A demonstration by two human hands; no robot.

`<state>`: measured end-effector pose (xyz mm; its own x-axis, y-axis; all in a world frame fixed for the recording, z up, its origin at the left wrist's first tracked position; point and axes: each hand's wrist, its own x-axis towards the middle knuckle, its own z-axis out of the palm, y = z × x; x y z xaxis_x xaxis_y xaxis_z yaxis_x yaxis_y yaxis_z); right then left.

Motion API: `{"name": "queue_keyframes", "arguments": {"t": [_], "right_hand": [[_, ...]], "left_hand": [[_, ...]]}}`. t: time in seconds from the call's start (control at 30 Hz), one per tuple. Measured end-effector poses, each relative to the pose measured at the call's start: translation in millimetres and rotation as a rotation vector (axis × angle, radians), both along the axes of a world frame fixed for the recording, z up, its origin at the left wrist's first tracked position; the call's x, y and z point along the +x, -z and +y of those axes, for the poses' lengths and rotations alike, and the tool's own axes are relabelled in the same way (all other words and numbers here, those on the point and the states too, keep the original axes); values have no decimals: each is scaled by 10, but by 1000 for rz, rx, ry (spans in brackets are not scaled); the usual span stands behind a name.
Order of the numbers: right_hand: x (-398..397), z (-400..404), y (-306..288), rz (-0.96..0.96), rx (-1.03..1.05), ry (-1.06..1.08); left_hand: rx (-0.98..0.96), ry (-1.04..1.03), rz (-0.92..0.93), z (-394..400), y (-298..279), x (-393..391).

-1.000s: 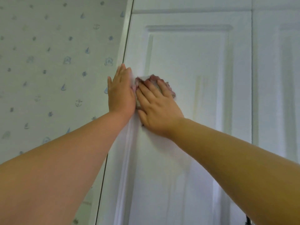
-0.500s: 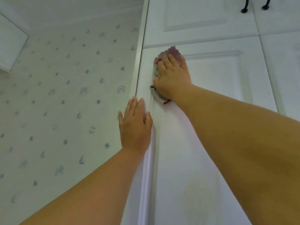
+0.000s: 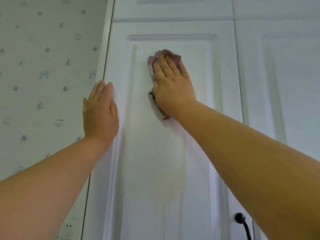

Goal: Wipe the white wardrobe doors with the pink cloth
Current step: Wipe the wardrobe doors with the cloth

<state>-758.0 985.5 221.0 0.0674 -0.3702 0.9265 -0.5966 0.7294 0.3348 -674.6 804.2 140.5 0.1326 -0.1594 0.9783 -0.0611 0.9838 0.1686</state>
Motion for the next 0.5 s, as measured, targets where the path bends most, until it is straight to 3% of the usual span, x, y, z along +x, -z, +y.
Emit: {"name": "queue_keyframes", "arguments": {"t": [0.13,0.27,0.37,0.5], "right_hand": [[-336,605,205,-94,-177,-74],[-211,492,462,-238,-346,-66],[52,93,639,-218,-191,-122],[177,-162,834,-59,114,-144]], "left_hand": [[57,-61,-50,86,-2,13],[142,-56,-128,232,-66,11],[171,53,-193,269,-49,73],[127,-25,-310,228,40,154]]}}
